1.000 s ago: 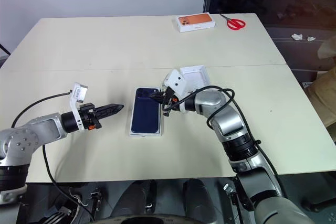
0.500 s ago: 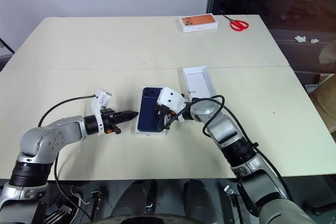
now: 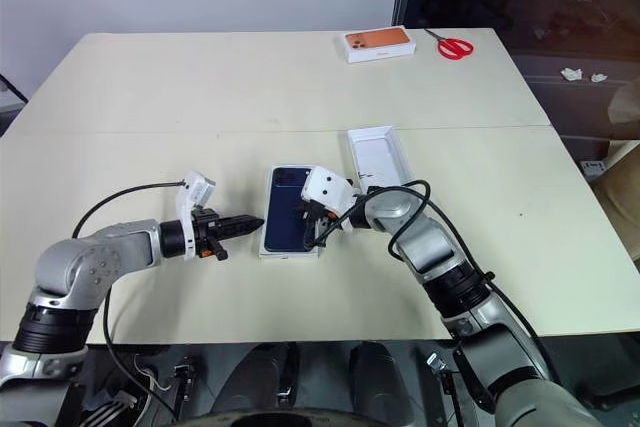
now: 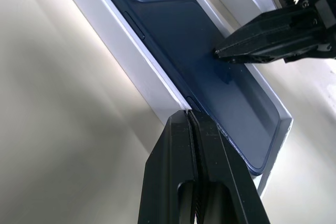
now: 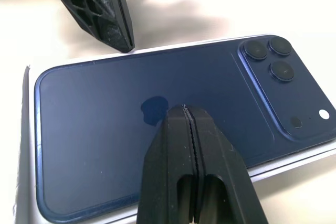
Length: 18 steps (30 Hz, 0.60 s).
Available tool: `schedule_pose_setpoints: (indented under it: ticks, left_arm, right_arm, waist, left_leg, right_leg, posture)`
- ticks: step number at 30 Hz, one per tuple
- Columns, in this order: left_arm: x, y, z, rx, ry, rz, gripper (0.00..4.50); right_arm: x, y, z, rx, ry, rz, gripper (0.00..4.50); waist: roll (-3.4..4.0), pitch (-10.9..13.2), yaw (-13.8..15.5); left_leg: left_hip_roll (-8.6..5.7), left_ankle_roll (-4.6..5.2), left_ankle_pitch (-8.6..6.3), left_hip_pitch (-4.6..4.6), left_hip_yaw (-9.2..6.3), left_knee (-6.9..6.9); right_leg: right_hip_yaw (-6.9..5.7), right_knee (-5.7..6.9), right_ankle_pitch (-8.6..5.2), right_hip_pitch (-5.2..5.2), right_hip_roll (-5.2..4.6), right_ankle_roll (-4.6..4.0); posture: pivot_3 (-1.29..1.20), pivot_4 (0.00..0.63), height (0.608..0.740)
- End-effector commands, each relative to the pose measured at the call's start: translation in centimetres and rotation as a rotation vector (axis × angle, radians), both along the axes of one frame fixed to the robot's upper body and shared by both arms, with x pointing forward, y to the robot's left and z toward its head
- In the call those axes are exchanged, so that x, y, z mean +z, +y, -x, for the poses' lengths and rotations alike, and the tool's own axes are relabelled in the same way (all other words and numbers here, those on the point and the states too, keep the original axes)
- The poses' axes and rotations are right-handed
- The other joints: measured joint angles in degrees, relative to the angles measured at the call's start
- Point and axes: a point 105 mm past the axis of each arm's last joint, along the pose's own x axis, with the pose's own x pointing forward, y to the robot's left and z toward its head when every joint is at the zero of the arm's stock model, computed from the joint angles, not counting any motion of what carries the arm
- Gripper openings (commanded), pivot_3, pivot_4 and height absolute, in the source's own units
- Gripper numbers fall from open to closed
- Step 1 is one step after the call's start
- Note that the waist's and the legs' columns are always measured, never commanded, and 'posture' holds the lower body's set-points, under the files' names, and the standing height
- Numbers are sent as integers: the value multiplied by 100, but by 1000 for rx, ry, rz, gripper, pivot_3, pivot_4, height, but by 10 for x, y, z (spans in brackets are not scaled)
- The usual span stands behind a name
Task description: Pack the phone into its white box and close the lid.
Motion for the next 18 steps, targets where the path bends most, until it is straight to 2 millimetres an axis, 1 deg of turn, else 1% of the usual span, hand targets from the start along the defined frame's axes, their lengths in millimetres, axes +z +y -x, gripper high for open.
schedule_pose_setpoints:
  ticks: [1,2,4,6,8,9,10,15,18]
  left_arm:
    - [-19,-10,17,-68,87,-32,53]
    - [-19,-10,18,-67,85,-33,53]
    - [-12,-6,16,-56,53,-10,53]
    - [-6,-3,12,-42,18,5,53]
    - [3,3,6,-15,-22,15,53]
    - [5,6,5,-6,-33,15,53]
    - [9,9,3,0,-46,24,53]
    - [22,23,-3,31,-107,47,53]
    - [18,34,-3,46,-105,10,53]
  right_arm:
    - [25,5,-5,3,-36,-67,0]
    - [28,6,-4,8,-35,-80,0]
    - [35,11,-1,10,-13,-123,0]
    - [34,14,1,13,8,-138,0]
    - [17,7,3,21,0,-51,0]
    - [12,5,4,20,4,-28,0]
    - [12,2,2,15,0,-25,0]
    - [28,-8,-8,-23,-11,-72,0]
    - [33,-21,-11,-34,-32,-56,0]
  waist:
    - [0,0,-2]
    - [0,0,-4]
    - [0,0,-6]
    - [0,0,-9]
    - [0,1,-6]
    - [-2,2,-4]
    - [-2,3,-4]
    - [-1,3,-37]
    - [0,4,-30]
  left_leg:
    - [0,0,0,0,0,0]
    - [0,0,0,0,0,0]
    - [0,0,0,0,0,0]
    - [0,0,0,0,0,-1]
    - [0,1,-1,0,0,-1]
    - [0,1,-1,-1,0,-1]
    - [0,1,-1,-3,0,-1]
    - [3,1,0,-4,0,-4]
    - [4,1,0,-4,0,-5]
  right_leg:
    - [0,0,0,0,0,0]
    - [0,0,0,-1,0,0]
    - [1,0,0,-1,0,0]
    - [1,-1,0,-1,0,0]
    - [1,-1,0,-2,0,0]
    - [1,-1,0,-3,0,0]
    - [0,-1,0,-4,0,0]
    - [1,2,0,-12,2,0]
    - [1,1,0,-12,3,0]
  posture:
    - [0,150,740]
    - [0,150,740]
    - [0,150,740]
    - [0,150,740]
    - [0,150,740]
    - [0,150,740]
    - [0,150,740]
    - [0,150,740]
    - [0,150,740]
